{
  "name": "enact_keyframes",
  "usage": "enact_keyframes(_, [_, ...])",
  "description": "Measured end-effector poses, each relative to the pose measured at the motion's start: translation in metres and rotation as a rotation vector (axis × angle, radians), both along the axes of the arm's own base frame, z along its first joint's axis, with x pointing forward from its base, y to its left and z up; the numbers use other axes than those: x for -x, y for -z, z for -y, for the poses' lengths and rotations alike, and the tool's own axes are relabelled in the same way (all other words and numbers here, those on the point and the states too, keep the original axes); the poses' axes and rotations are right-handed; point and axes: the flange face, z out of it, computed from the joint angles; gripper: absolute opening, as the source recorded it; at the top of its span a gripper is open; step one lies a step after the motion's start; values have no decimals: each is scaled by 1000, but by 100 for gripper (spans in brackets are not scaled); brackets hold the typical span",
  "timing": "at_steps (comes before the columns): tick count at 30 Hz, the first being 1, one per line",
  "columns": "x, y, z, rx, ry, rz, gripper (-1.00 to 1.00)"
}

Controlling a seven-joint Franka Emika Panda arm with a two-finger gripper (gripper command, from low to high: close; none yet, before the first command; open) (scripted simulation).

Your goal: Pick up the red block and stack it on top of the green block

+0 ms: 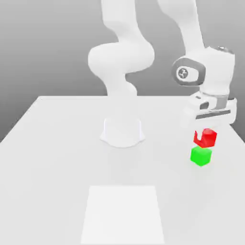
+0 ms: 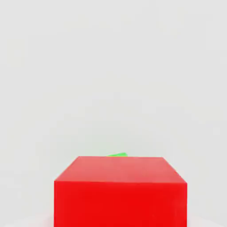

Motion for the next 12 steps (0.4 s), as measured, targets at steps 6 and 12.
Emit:
enact_keyframes(6, [2, 12, 1, -1, 0, -11, -100])
enact_keyframes(12, [5, 23, 1, -8, 1, -26, -100])
